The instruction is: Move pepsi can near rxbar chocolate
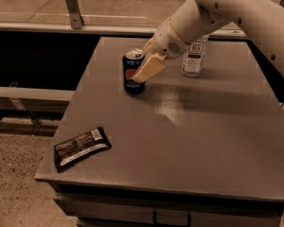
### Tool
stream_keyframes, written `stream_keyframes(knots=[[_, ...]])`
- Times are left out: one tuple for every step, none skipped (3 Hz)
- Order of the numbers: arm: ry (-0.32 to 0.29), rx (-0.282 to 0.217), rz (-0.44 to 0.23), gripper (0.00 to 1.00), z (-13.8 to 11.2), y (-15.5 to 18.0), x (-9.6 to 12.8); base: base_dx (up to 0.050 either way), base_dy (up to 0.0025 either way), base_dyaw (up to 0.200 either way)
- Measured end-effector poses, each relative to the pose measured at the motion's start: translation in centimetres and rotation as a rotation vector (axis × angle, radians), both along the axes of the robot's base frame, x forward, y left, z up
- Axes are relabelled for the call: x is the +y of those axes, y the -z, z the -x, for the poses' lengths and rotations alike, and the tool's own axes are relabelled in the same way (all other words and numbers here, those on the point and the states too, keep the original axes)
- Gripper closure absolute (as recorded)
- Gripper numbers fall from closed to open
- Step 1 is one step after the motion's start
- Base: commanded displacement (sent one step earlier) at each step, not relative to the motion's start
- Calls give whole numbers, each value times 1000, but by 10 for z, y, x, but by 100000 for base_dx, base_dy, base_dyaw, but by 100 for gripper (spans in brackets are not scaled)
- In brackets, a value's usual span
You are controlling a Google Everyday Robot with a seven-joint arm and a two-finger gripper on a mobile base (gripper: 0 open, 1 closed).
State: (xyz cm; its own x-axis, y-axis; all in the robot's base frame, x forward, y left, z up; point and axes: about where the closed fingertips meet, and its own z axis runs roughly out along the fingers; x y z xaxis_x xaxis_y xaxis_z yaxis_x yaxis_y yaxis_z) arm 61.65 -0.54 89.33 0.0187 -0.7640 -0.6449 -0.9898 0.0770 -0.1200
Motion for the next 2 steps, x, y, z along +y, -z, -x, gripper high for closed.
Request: stream_keyframes(knots=[[-12, 4, 6, 71, 4, -3, 0, 0, 0, 0], [-47, 13, 15, 71, 16, -6, 5, 0, 0, 0]])
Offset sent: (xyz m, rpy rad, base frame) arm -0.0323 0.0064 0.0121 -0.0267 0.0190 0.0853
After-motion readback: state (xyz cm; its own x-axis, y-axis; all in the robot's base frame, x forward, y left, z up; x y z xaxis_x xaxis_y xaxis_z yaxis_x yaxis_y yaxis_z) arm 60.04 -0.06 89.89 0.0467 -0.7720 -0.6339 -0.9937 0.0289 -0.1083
